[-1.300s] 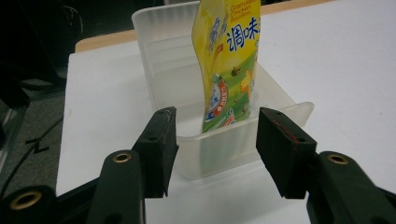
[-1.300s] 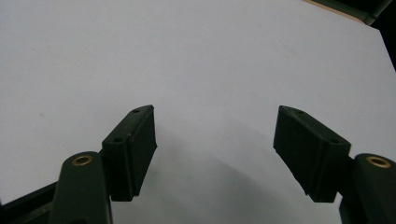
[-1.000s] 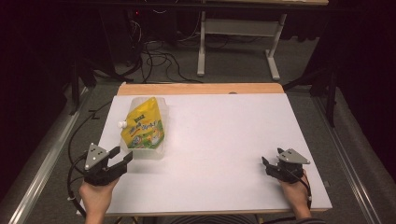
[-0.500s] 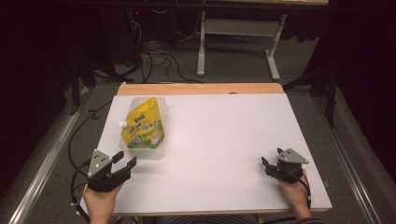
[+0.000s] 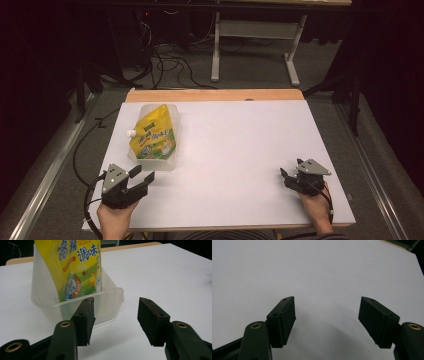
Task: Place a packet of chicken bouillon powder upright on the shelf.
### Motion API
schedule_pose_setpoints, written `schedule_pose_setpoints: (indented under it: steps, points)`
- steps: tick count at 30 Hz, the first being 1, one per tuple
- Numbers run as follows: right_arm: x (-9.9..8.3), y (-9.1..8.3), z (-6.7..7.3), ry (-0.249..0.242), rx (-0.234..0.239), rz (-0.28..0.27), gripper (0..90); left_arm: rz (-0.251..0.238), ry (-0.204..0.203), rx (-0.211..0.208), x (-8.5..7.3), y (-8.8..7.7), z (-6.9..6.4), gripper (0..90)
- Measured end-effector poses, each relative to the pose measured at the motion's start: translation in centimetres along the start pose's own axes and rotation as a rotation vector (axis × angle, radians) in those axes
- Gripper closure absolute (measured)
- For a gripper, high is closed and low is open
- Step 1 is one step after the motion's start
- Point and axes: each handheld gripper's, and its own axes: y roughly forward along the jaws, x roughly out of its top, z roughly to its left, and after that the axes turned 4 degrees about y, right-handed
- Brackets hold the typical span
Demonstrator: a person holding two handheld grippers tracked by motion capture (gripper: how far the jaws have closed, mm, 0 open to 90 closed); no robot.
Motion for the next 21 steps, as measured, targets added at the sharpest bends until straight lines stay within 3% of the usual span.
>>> schedule_pose_setpoints:
  steps: [21]
  points:
    - [-0.1, -0.2, -0.2, 0.01, -0.001, -0.024, 29.7, 0.023, 0.046, -0.093, 0.7, 3.5, -3.0, 45.5]
